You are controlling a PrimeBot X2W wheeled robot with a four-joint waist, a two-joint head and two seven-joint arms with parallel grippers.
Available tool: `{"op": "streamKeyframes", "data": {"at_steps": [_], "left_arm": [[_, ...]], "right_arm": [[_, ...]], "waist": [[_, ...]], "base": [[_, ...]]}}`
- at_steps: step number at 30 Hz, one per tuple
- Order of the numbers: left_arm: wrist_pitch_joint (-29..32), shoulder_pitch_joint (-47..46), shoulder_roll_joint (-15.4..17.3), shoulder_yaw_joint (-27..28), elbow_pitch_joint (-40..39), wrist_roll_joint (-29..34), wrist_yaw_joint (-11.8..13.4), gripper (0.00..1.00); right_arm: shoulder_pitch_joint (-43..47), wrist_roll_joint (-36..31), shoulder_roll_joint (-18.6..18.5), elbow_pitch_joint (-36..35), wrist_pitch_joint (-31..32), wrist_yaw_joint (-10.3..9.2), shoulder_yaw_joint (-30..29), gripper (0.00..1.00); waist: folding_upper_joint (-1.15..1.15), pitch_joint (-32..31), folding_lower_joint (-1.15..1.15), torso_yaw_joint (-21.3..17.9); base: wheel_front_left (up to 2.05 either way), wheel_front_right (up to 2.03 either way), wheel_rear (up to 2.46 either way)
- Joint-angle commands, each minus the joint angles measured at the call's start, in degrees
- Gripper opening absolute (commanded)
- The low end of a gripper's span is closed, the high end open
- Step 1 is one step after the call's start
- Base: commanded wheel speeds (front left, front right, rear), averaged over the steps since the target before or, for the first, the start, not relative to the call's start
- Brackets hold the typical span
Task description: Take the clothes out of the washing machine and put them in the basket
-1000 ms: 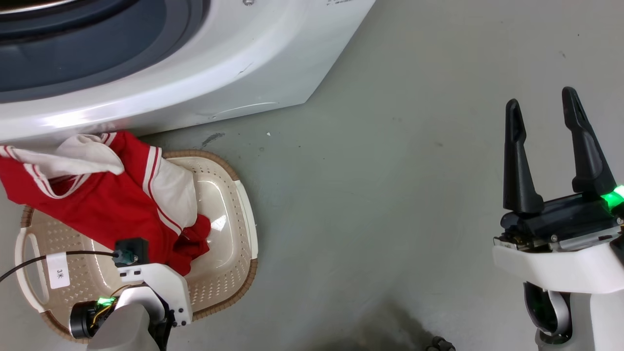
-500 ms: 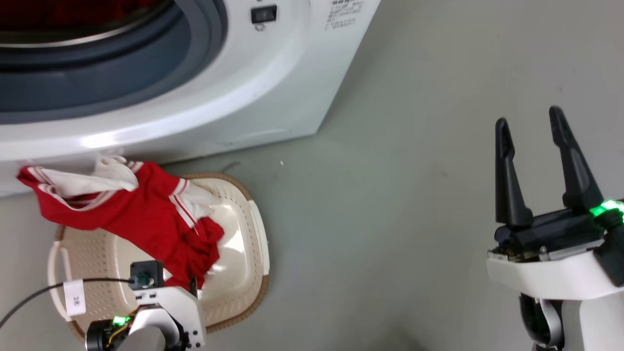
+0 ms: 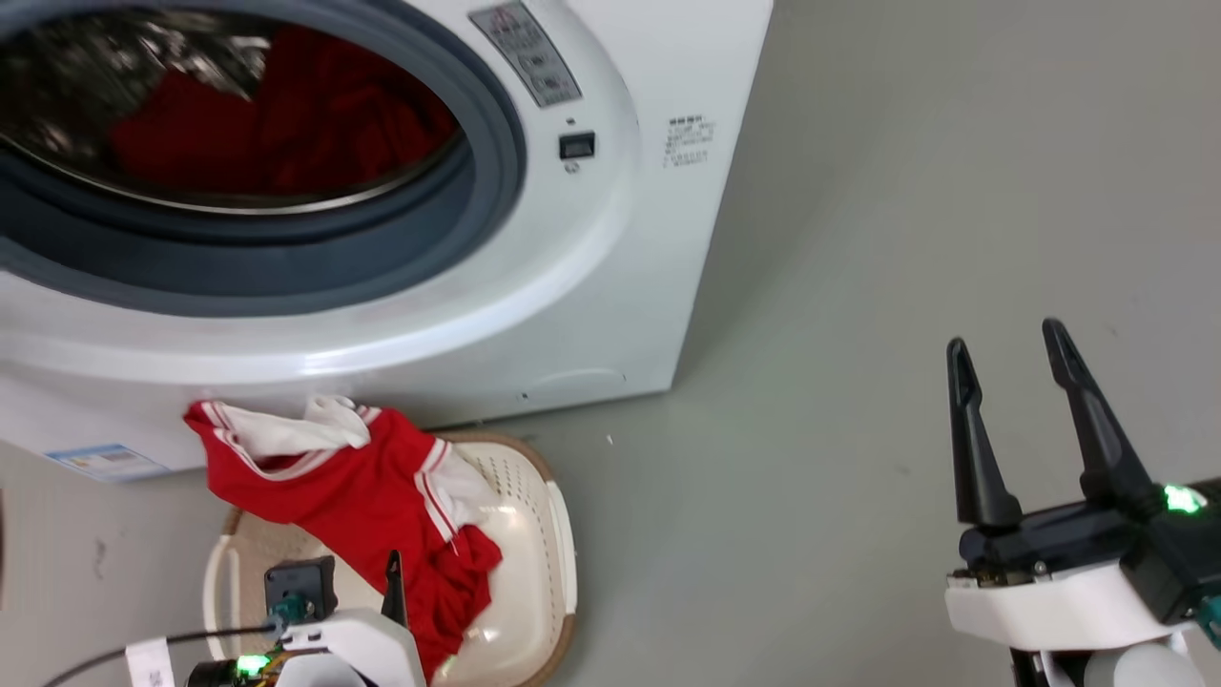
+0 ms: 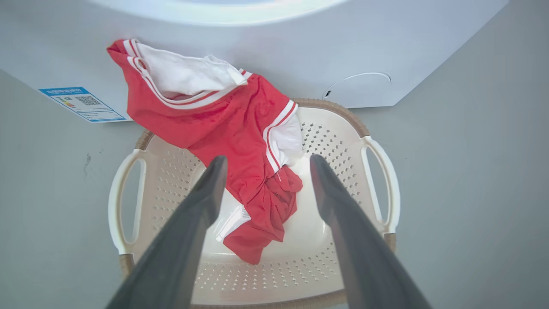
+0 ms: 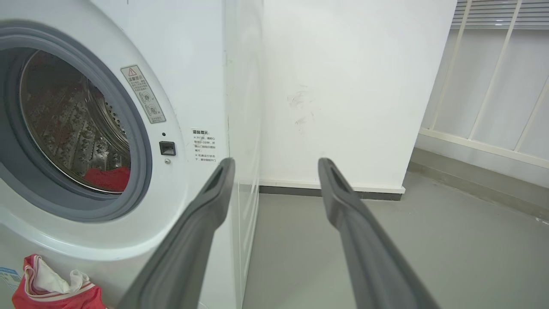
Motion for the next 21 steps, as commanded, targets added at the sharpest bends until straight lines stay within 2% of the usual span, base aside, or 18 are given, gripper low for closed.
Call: {"op": "streamKeyframes", "data": {"at_steps": [1, 13, 21], "left_arm": [[-0.15, 2.53, -0.51, 1.08, -3.54, 1.09, 0.68, 1.0], [-0.16, 14.4, -3.78, 7.78, -29.3, 7.53, 2.08, 1.0], [-0.16, 18.58, -4.7, 9.22, -43.76, 10.44, 3.16, 1.0]], "right_arm": [[1.3, -0.16, -0.03, 0.21, -0.12, -0.04, -0.15, 1.0], [6.25, -0.97, -0.03, 0.82, -0.12, -0.04, -0.96, 1.0], [7.9, -0.37, -0.03, 0.59, -0.12, -0.04, -0.87, 1.0]], "waist": [[0.0, -3.31, 0.01, 1.49], [0.0, -10.14, 0.01, 3.71], [0.0, -12.17, 0.01, 4.37]], "base": [[0.0, 0.0, 0.0], [0.0, 0.0, 0.0], [0.0, 0.0, 0.0]]}}
